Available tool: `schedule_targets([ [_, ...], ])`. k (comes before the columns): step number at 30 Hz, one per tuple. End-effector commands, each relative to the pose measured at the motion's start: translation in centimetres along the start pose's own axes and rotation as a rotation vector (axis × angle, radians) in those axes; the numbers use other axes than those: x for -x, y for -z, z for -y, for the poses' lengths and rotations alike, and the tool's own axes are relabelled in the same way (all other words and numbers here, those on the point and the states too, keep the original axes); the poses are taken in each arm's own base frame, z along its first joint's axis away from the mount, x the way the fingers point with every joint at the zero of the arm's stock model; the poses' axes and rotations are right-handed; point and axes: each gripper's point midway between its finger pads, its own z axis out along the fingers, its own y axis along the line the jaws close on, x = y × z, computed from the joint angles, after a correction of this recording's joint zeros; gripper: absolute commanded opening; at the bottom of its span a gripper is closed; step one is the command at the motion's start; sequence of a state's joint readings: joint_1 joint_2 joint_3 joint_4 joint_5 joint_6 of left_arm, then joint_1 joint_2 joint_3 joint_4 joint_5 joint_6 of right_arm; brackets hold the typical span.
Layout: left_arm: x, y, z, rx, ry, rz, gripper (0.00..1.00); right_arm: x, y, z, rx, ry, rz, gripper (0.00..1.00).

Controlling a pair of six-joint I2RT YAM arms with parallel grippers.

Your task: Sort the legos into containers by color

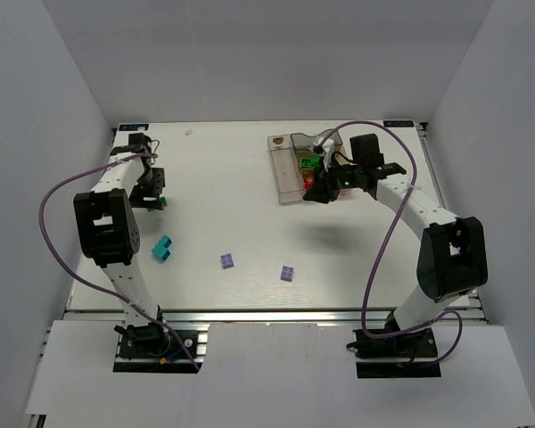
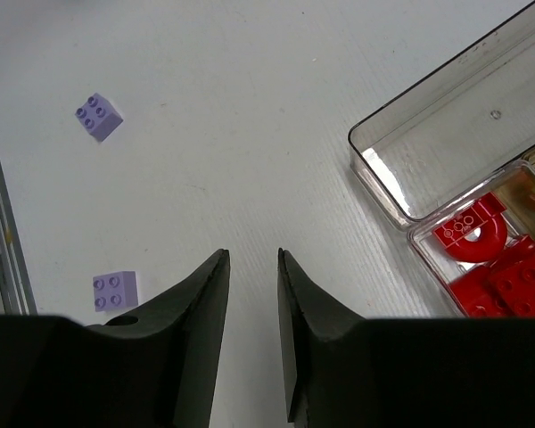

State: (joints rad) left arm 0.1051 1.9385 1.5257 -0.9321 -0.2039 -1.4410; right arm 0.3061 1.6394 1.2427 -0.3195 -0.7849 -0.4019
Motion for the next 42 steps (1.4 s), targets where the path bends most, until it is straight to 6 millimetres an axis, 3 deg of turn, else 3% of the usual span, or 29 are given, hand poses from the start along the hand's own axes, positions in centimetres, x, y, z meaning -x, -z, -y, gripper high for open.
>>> schedule_targets([
  [1, 1.9, 0.6, 0.0, 0.059, 0.163, 0.065, 0.82, 0.7, 0.8, -0.4, -0.019, 0.021, 0.014, 0.34],
  [12, 2.4, -3.0, -1.6, 0.160, 0.220, 0.047, 0.82, 0.4, 0.9, 0.2, -0.051, 0.011, -0.005, 0.37],
  [24, 3.1, -5.7, -1.5, 0.193, 0.250, 0.013, 0.76, 0.2, 1.3, 0.3, -0.066, 0.005, -0.025, 0.37],
  [28, 3.3, -6.0, -1.8, 0.211, 0.253, 0.009, 0.60, 0.4, 1.3, 0.1, -0.065, 0.004, -0.024, 0.37],
  [33, 2.3, -5.9, -2.4, 0.197, 0.233, -0.034, 0.33, 0.4, 1.2, 0.3, -0.068, -0.001, -0.020, 0.36],
  [35, 0.6, -5.6, -1.8, 0.142, 0.175, -0.076, 0.25, 0.4, 1.4, 0.4, -0.072, 0.000, -0.020, 0.36],
  [36, 0.5, -4.8, -1.2, 0.092, 0.125, -0.095, 0.15, 0.4, 1.3, 0.3, -0.069, 0.003, -0.019, 0.37],
  [38, -2.1, -4.1, 0.8, -0.031, 0.046, -0.185, 0.05, 0.6, 1.4, 0.3, -0.070, 0.010, -0.018, 0.37],
  [42, -7.5, -0.1, 4.6, -0.317, -0.198, -0.371, 0.00, 1.9, 2.1, 0.6, -0.098, -0.013, 0.026, 0.36],
])
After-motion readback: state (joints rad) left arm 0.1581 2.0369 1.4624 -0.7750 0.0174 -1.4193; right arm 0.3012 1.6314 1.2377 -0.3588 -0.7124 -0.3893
